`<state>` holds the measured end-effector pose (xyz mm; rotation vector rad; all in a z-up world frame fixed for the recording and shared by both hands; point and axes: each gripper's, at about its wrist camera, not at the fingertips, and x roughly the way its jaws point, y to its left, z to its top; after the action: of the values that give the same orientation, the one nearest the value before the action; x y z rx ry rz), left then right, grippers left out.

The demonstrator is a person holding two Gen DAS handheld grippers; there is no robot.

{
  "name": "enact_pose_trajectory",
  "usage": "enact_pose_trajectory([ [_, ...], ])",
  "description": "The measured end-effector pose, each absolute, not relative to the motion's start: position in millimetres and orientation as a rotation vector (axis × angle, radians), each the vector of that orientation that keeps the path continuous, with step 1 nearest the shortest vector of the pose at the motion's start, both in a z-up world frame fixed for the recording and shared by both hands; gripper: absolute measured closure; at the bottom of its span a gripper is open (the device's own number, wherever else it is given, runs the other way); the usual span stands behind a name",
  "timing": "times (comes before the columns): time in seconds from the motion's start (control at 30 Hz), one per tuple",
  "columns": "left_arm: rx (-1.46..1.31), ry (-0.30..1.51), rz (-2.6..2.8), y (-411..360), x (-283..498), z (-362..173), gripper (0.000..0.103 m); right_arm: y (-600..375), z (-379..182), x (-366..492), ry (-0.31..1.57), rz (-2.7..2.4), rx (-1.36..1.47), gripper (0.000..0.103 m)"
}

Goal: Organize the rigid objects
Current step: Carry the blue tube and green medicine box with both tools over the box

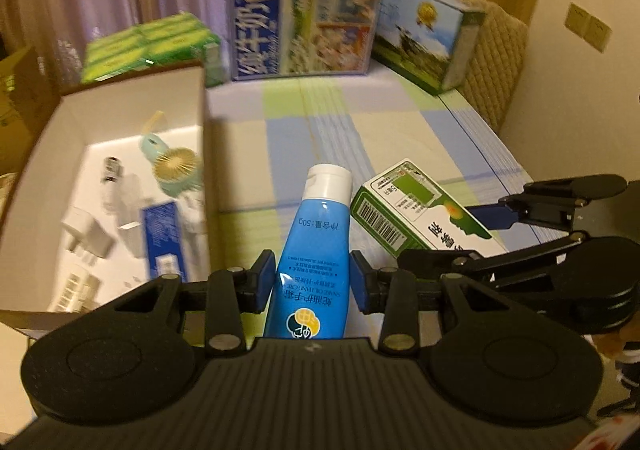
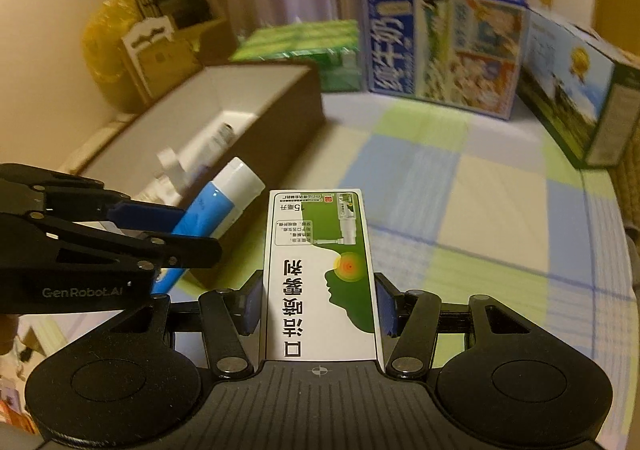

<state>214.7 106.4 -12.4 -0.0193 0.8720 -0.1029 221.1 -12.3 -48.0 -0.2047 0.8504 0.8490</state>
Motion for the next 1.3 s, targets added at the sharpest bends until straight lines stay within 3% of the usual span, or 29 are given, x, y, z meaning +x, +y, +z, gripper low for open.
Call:
enact_pose_trajectory([
  [0.53, -0.016, 0.844, 0.098, 227.8, 244.8, 11.5, 0.068, 118.7, -29.0, 239.0, 0.834, 0.996, -0.158, 0.051],
  [1.3, -0.050, 0.974, 0.175, 352.9, 394.9, -47.8, 0.068, 268.6, -79.0, 353.4, 0.932, 0.874, -0.186, 0.051],
])
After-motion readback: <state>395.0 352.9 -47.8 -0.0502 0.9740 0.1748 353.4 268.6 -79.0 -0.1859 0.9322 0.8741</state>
